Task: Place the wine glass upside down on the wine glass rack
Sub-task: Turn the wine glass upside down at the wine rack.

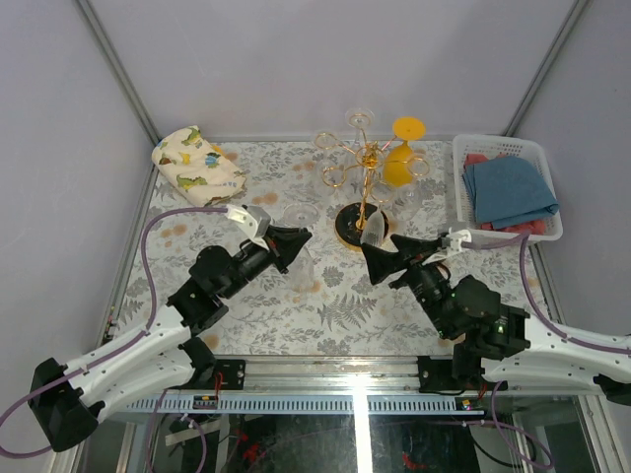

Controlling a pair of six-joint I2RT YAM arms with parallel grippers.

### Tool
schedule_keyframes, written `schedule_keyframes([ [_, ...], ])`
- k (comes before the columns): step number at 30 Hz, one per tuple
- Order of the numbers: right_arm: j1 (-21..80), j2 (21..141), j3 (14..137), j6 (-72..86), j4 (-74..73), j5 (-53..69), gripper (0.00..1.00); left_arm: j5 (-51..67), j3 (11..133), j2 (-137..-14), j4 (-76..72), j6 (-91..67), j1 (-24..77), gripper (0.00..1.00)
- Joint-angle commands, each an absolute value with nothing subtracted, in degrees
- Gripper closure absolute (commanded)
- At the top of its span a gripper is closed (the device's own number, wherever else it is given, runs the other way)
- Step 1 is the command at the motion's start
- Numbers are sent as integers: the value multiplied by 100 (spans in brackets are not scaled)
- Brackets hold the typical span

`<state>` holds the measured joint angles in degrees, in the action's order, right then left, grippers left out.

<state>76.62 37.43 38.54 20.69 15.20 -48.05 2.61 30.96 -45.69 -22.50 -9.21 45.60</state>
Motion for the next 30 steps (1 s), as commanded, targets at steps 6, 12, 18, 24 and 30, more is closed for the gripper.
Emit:
schedule_keyframes([
  [6,7664,3877,4728,1301,-2038,-5001,19,126,3608,-5081,-2157,-822,4467,100],
  [12,7382,3982,5224,1859,-3407,-4706,18,880,3695,-5599,-2565,-1156,3953,100],
  [18,5852,3911,5353,1819,-3537,-2855,19,1113,3835,-5734,-2602,-1081,3725,100],
  [24,4801,4222,5169,1782,-3202,-1295,19,1389,3871,-5745,-2739,-1033,3386,100],
  [30,4403,4210,5063,1812,-3046,-747,18,2086,4112,-6135,-2852,-1043,2945,100],
])
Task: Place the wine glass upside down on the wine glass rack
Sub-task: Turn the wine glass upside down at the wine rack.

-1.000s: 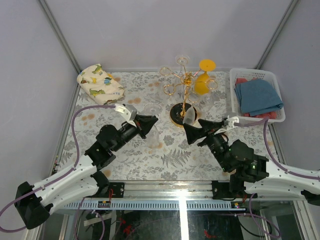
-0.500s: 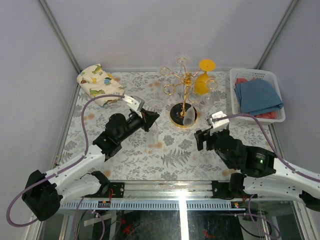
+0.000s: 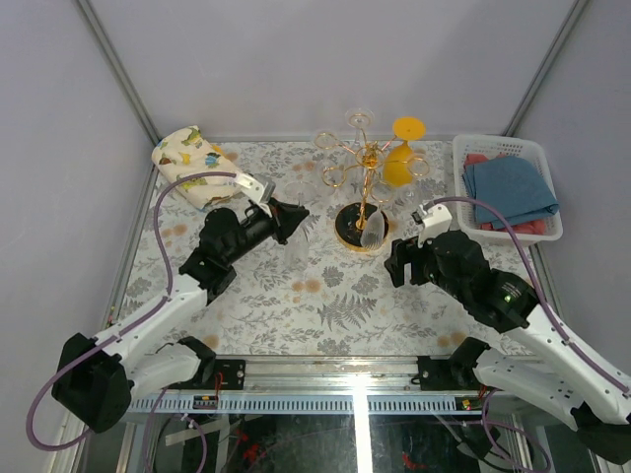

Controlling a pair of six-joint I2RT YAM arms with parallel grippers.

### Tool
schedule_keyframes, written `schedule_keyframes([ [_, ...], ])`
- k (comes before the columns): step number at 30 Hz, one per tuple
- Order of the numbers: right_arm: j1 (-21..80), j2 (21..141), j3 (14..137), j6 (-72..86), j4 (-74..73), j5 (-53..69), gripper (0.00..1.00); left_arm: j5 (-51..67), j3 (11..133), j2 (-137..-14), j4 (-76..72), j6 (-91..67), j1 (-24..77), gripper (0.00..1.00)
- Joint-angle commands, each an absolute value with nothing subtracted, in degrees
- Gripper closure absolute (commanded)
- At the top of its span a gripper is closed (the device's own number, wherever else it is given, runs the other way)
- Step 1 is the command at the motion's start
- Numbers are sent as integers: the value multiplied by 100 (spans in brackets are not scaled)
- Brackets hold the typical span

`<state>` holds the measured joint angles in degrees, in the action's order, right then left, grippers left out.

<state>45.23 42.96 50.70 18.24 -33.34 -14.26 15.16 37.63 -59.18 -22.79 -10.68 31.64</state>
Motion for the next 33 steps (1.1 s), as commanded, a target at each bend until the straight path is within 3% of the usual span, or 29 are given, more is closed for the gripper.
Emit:
schedule_keyframes([
  [1,4401,4177,5016,1801,-3035,-740,18,2191,4180,-6213,-2829,-1030,2889,100],
  [10,4403,3198,4462,669,-1587,-280,15,2650,4524,-6135,-1919,-1361,2783,100],
  [19,4432,3761,3754,-863,1383,2160,23,3199,4313,-5338,-237,-1739,2886,100],
  [27,5436,4922,4283,-2801,1793,1687,31,3377,4298,-4912,917,-1224,2900,100],
  [33,5600,5508,4339,-3705,2578,1227,39,3556,4355,-4885,1072,-1072,2906,100],
])
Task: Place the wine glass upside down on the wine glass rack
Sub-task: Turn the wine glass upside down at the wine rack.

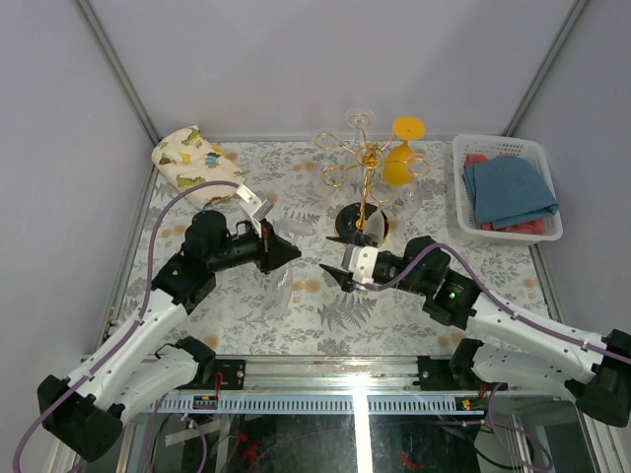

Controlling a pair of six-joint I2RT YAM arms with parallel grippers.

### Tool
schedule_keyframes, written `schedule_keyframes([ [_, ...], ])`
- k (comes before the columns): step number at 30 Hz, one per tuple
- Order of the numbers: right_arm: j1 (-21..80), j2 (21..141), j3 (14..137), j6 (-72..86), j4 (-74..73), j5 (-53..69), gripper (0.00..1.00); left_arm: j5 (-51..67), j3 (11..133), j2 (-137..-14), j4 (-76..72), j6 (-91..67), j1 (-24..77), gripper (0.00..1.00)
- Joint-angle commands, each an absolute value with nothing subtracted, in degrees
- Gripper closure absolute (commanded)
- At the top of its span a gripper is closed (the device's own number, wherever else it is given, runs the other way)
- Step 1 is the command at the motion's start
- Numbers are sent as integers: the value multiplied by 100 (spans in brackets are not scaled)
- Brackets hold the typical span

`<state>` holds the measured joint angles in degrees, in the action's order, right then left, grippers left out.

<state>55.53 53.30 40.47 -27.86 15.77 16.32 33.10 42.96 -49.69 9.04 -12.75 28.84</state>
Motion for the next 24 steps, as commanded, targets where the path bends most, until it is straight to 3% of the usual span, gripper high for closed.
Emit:
schedule_keyframes([
  [1,5602,5563,4368,-3774,2651,1170,40,3584,4366,-4887,1092,-1046,2908,100],
  [14,5661,6477,4976,-4086,2484,1257,43,3823,4367,-4955,1107,-980,2909,100],
  [24,5674,6662,5081,-4040,2474,1279,73,3788,4360,-4976,1112,-984,2909,100],
])
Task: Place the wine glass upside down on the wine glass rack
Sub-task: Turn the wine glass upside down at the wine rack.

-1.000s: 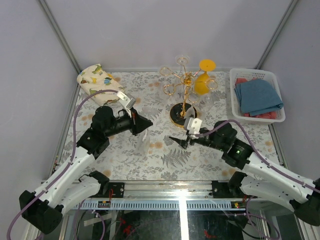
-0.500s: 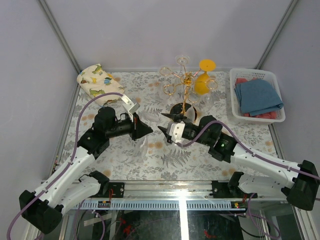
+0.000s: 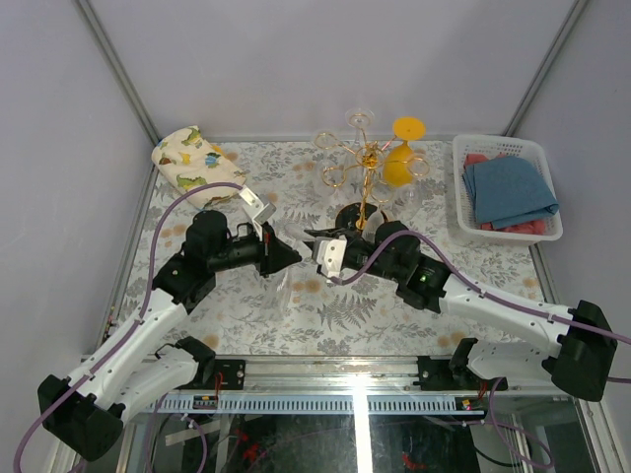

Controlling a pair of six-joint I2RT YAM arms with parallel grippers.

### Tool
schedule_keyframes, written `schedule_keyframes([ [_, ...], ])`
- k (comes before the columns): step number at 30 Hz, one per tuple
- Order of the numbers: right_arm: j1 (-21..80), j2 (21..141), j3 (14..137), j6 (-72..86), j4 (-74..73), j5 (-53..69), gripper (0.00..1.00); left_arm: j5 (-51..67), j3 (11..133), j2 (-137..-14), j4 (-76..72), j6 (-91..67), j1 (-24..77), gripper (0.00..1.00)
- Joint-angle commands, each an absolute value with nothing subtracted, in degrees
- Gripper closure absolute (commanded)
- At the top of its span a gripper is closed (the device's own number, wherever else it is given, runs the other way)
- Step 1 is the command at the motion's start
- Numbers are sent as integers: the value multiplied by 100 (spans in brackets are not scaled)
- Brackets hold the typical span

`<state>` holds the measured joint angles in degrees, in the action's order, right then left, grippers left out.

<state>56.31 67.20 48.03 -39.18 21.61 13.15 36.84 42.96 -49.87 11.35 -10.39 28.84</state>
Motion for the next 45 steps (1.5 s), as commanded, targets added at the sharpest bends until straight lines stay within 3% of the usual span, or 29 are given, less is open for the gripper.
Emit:
schedule_keyframes([
  [1,5677,6654,5089,-4024,2449,1283,78,3773,4365,-4978,1105,-991,2909,99],
  [5,5678,6627,5109,-3931,2365,1233,100,3771,4339,-4960,1033,-1031,2907,92],
  [11,5680,6543,5034,-3617,2501,1117,100,3684,4227,-4801,842,-1156,2908,69],
  [17,5685,6416,4960,-3611,2546,1012,100,3604,4235,-4705,932,-1074,2912,67],
  [25,5679,6250,4904,-3578,2576,905,100,3636,4271,-4761,997,-1029,2909,69],
  [36,5680,6267,4889,-3540,2456,940,100,3650,4281,-4773,937,-1069,2911,100],
  [39,5680,6244,4878,-3523,2408,928,94,3594,4235,-4728,810,-1174,2906,100],
  [45,5682,6104,4779,-3502,2408,830,68,3400,4122,-4610,475,-1445,2905,100],
])
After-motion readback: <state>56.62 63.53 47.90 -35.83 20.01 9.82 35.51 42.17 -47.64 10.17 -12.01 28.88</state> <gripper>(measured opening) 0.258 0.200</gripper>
